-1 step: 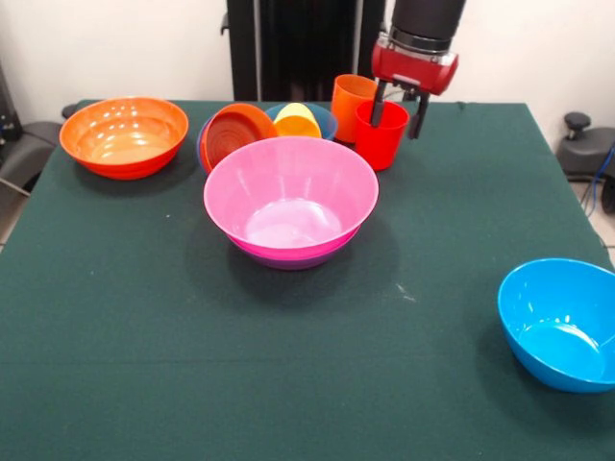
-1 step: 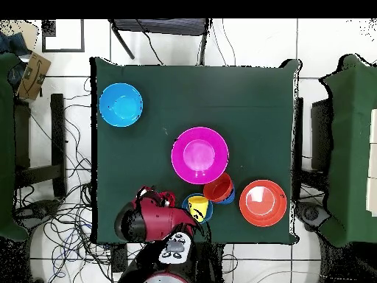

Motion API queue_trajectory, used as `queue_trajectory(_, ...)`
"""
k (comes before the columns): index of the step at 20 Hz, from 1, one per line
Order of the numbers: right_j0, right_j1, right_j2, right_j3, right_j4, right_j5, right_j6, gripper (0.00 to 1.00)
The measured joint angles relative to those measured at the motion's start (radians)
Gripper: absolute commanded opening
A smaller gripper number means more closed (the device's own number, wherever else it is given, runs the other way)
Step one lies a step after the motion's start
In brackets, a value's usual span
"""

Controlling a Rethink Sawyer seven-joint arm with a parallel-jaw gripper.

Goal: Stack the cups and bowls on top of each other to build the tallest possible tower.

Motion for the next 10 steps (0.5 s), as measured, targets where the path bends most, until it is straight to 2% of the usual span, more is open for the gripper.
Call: queue_trajectory(10,0.071,0.012,-0.002,0.012,0.013,0.001,0.000,1.00)
